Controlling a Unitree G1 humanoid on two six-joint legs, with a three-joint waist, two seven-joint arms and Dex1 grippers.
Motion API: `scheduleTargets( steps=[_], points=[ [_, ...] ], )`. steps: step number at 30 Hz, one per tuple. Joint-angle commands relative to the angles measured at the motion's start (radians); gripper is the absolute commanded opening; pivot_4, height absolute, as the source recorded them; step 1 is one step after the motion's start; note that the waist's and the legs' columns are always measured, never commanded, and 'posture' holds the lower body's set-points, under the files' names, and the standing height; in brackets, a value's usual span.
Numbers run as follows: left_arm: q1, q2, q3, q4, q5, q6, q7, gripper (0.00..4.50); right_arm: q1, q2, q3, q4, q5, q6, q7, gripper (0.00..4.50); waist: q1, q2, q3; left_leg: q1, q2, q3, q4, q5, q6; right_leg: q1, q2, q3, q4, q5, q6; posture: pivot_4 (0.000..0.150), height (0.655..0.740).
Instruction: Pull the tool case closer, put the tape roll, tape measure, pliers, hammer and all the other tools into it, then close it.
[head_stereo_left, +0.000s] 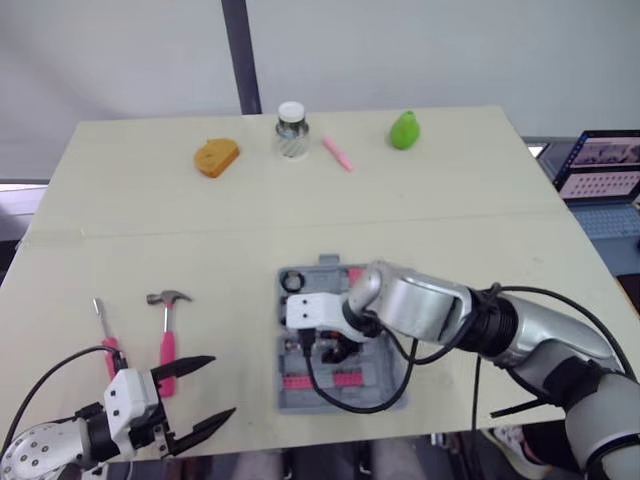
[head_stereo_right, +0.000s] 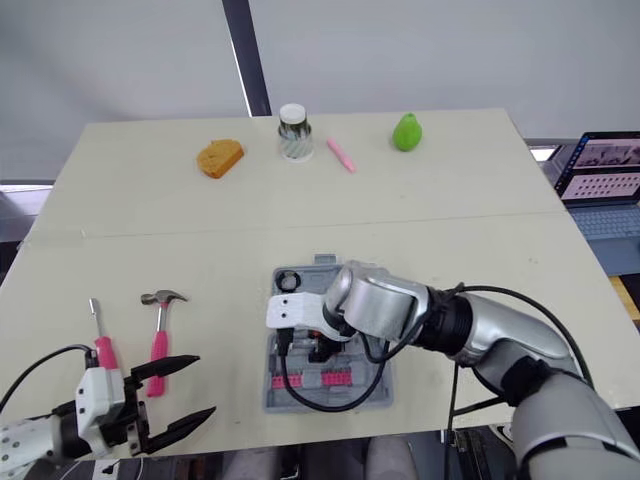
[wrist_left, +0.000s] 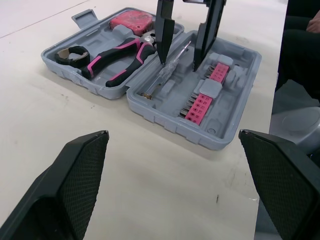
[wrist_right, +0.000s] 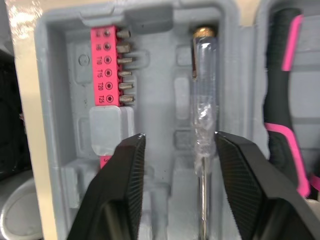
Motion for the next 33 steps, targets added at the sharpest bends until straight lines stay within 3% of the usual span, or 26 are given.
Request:
scheduleTargets(
  steps=[1,5,8,11,14,19,24,33],
  points=[
    [0.002,0.002,-0.002,-0.020,-0.003,-0.007,-0.006,4.50,-0.015,-0.025,-0.100,-0.073,0.050,0.043,0.035,2.37,0.000,0.000,0.000,0.000,0.000,0.000,0.000,0.000,0.000,0.000,0.000,0.000,0.000,0.000,0.000,0.150,0.6950],
    [0.007,-0.003,-0.005,-0.029,-0.007,-0.005,-0.002,4.50,0.053,-0.062,-0.233,-0.128,0.111,0.072,0.030,2.37,0.001,0.000,0.000,0.000,0.000,0.000,0.000,0.000,0.000,0.000,-0.001,0.000,0.000,0.000,0.000,0.150,0.6950],
    [0.005,-0.008,-0.010,-0.034,-0.009,-0.003,0.005,4.50,0.181,-0.081,-0.363,-0.152,0.133,-0.019,0.010,2.37,0.002,-0.001,-0.001,0.000,0.000,0.000,0.000,0.000,0.000,0.001,0.000,0.000,-0.001,0.000,0.000,0.150,0.6950],
    [0.000,-0.014,-0.017,-0.040,-0.011,-0.001,0.011,4.50,0.308,-0.098,-0.459,-0.171,0.129,-0.133,-0.001,1.50,0.004,-0.001,-0.001,0.000,0.000,0.000,0.000,0.000,0.000,0.002,0.000,-0.002,-0.002,0.000,0.000,0.150,0.6950],
    [-0.005,-0.016,-0.022,-0.042,-0.012,0.001,0.014,4.50,0.407,-0.098,-0.531,-0.179,0.135,-0.218,-0.003,0.02,0.004,-0.002,-0.001,0.000,0.000,0.000,0.000,0.000,0.001,0.003,0.000,-0.003,-0.002,0.000,0.000,0.150,0.6950],
    [-0.037,-0.023,-0.038,-0.040,-0.017,0.004,0.019,4.50,0.594,-0.061,-0.630,-0.194,0.132,-0.432,0.000,0.02,0.005,-0.002,-0.001,0.001,0.000,0.000,0.000,0.000,0.001,0.003,0.001,-0.004,-0.002,0.000,0.000,0.150,0.6950],
    [-0.065,-0.028,-0.049,-0.032,-0.018,0.006,0.015,4.50,0.721,-0.061,-0.621,-0.153,0.064,-0.644,0.023,0.02,0.005,-0.002,-0.001,0.001,-0.001,0.000,0.000,0.000,0.001,0.004,0.001,-0.004,-0.002,0.000,0.000,0.150,0.6950],
    [-0.078,-0.020,-0.049,-0.035,-0.016,0.015,0.011,4.50,0.763,-0.033,-0.582,0.012,-0.045,-0.854,0.050,0.02,0.006,-0.002,-0.001,0.002,-0.001,0.000,0.001,0.000,0.001,0.005,0.001,-0.004,-0.002,0.000,0.000,0.150,0.6950]
  ],
)
